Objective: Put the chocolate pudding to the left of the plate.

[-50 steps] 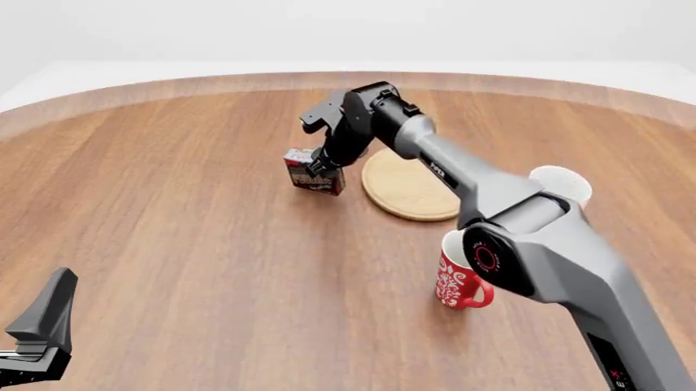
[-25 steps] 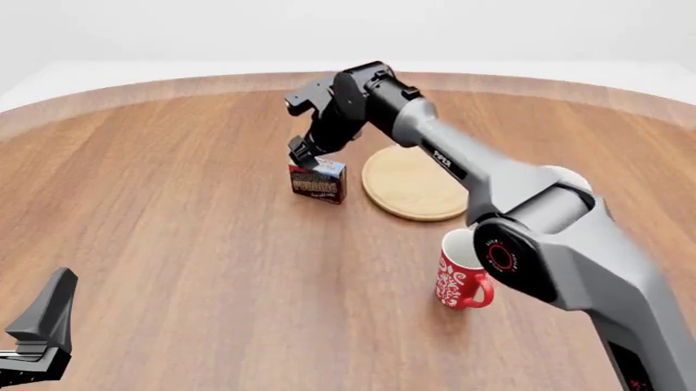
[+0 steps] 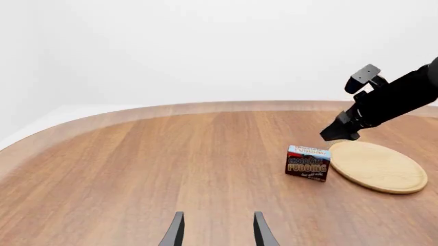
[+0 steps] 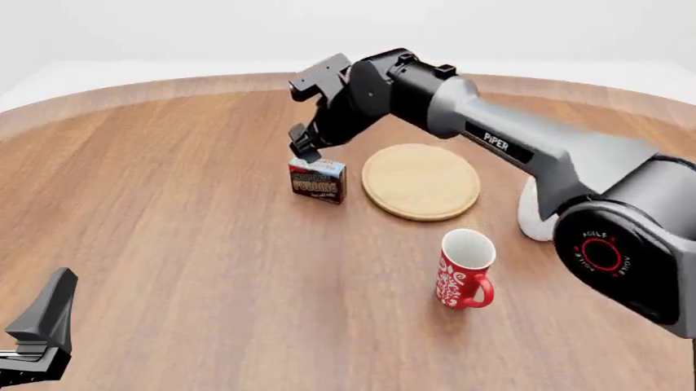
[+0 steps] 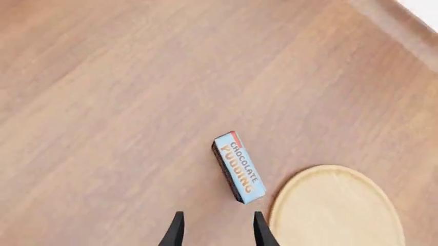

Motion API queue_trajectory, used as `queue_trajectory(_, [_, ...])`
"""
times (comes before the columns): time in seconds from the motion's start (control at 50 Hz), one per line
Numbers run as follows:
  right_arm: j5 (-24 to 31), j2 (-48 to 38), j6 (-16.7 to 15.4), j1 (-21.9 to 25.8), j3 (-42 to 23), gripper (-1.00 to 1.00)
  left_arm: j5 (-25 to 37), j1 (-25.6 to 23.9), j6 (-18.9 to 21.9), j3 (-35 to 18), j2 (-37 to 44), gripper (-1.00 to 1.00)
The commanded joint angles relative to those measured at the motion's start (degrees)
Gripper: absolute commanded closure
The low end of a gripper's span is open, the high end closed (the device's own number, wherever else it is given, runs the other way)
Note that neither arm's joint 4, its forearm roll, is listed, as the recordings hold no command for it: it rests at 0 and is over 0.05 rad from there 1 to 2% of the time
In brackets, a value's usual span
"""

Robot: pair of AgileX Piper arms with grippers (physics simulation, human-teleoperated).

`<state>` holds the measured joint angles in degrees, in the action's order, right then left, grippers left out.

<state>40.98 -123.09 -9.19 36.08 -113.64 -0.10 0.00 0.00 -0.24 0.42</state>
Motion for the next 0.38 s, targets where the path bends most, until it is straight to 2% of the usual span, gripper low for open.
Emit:
queue_trajectory(0.02, [-9.96,14.19,2.8,1.97,18.02,-1.0,0.0,0.0,0.0,0.0,0.0,-1.0])
queue_trajectory(0.08, [-12.8,18.29,3.55,2.82,24.23,-1.0,0.0,0.0,0.0,0.0,0.0,-1.0])
queue_trajectory(0.18, [-17.31,23.16,5.11,3.6,31.06,-1.0,0.0,0.0,0.0,0.0,0.0,-1.0])
queue_trajectory(0.2, [-19.79,25.62,5.9,4.01,33.96,-1.0,0.0,0.0,0.0,0.0,0.0,-1.0])
queue_trajectory(0.38, [-27.57,35.33,8.82,4.34,43.65,-1.0,0.0,0.0,0.0,0.0,0.0,-1.0])
